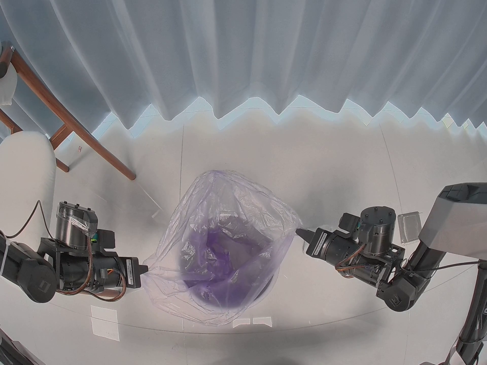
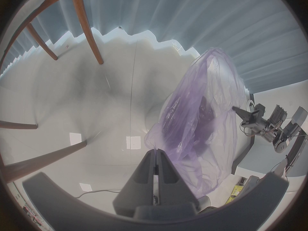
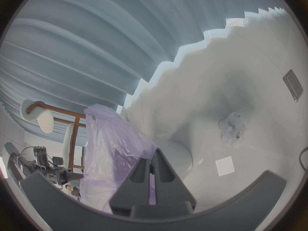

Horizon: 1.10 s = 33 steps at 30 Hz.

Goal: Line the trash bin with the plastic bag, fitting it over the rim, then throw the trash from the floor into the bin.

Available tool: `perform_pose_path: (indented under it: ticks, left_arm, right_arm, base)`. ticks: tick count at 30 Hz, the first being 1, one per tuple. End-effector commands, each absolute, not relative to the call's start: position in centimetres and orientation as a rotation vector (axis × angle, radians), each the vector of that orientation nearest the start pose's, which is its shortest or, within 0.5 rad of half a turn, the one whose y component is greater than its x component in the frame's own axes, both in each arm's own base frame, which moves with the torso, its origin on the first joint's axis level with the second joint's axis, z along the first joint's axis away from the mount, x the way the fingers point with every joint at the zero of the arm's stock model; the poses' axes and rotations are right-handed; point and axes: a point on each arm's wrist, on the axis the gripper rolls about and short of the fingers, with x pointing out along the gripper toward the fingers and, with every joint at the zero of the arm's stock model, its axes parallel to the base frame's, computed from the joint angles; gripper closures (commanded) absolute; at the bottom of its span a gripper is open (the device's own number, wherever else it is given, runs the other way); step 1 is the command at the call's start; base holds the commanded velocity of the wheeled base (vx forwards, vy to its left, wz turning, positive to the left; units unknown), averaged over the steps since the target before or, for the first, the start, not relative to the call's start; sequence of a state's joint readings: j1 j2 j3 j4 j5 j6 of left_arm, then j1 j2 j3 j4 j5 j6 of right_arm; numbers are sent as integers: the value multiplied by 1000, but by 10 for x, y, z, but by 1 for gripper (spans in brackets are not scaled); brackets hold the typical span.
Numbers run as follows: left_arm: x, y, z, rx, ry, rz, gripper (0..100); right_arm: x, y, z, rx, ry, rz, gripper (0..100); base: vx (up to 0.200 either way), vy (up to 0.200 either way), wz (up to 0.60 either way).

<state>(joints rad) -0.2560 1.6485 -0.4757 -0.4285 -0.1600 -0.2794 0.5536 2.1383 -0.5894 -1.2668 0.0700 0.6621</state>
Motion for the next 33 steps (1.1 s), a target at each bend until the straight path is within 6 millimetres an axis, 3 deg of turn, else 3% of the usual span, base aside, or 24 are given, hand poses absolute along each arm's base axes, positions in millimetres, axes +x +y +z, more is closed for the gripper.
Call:
perform_pose_path:
  ticks: [1,8,13,19,33]
  left_arm:
    - [225,-67,90,-217,820,-302,100]
    - [230,-68,82,-203,832,-272,100]
    - [237,-73,61,-152,800,-192,100]
    - [236,-73,62,-163,757,-197,100]
    - [233,-76,43,-113,815,-144,100]
  right_arm:
    - [279,169,39,573,471,488,100]
    - [269,164,41,581,417,506,100]
    - [265,166,42,626,408,525,100]
    - [265,166,41,655,420,519,100]
    - [263,173,20,635,479,511,100]
  base:
    - [0,0,0]
    - [0,0,0]
    - [0,0,0]
    - [0,0,0]
    - [0,0,0]
